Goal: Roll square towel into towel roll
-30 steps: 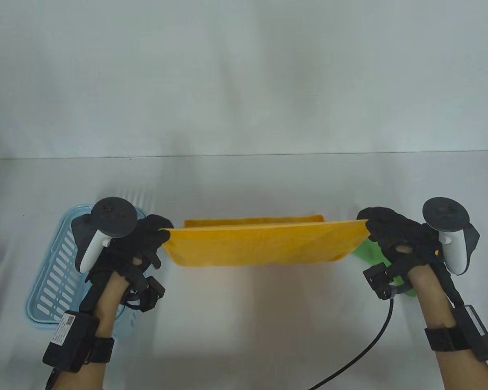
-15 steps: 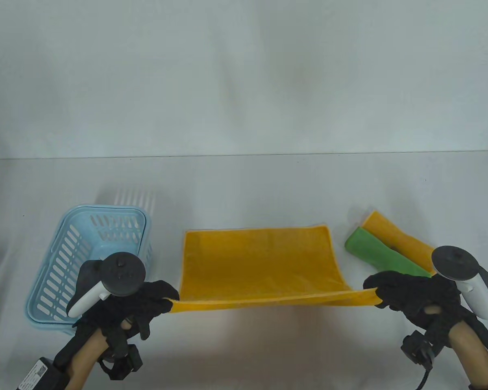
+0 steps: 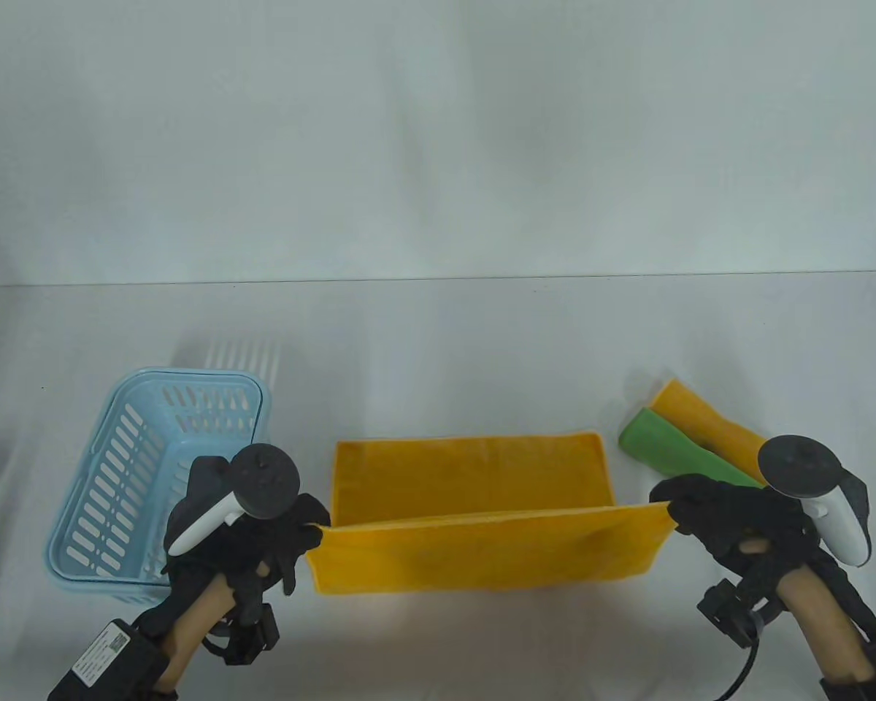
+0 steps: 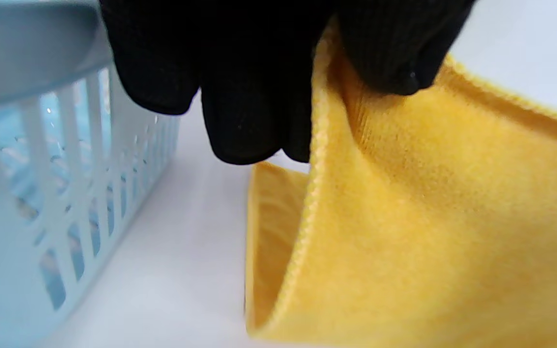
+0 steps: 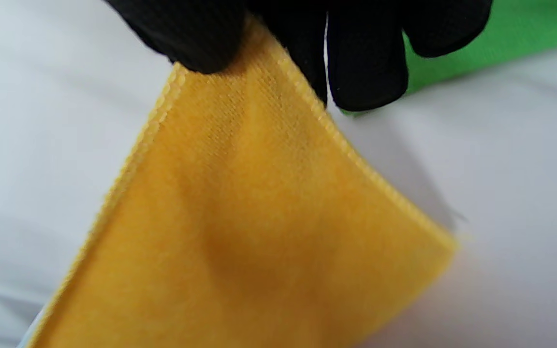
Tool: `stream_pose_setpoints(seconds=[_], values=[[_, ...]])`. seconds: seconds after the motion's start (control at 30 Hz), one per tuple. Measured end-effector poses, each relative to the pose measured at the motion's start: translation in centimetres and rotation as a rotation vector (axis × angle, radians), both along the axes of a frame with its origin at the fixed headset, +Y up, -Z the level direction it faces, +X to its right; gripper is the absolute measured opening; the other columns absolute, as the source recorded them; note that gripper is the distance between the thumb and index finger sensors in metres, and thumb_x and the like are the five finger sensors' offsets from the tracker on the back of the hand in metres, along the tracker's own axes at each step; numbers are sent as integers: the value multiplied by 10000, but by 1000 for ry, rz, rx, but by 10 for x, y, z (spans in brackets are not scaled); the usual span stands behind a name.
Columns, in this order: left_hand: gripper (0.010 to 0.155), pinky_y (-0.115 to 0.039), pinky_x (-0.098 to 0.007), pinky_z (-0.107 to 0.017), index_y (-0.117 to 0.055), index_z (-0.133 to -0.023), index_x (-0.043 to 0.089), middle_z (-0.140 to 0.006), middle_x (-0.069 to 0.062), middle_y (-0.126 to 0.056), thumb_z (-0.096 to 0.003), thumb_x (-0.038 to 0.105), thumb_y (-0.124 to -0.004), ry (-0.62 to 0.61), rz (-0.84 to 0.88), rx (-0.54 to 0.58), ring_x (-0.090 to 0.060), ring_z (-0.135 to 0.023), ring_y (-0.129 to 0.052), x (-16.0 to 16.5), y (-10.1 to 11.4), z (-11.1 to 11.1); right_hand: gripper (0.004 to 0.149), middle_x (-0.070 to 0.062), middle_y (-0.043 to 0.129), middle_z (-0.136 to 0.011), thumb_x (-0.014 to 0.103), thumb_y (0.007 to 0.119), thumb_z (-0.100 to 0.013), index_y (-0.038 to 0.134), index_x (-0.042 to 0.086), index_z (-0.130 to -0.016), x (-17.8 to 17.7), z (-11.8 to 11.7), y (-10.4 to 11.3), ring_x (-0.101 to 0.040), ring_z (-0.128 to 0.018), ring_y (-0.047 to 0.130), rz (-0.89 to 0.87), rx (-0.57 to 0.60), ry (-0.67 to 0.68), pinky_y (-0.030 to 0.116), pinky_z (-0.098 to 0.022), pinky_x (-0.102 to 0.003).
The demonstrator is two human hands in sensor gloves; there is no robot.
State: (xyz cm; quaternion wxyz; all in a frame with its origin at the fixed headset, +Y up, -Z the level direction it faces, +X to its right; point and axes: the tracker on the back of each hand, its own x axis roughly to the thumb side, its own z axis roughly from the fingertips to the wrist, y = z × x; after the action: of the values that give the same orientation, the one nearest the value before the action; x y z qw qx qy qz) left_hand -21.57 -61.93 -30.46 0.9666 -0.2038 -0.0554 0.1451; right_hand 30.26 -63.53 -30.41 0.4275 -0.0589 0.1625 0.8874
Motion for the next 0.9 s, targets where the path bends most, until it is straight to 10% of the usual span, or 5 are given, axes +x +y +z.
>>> stream_pose_setpoints(seconds=[0.9], values=[[415, -751, -520, -639, -845, -829, 284, -857, 6, -937, -423, 331, -771, 384, -318, -56, -284, -769, -984, 41, -61, -131, 382, -15, 914, -796, 337, 766, -409, 823, 282, -783, -44, -119, -60, -334, -730, 895, 311, -106, -263, 679, -599, -570]])
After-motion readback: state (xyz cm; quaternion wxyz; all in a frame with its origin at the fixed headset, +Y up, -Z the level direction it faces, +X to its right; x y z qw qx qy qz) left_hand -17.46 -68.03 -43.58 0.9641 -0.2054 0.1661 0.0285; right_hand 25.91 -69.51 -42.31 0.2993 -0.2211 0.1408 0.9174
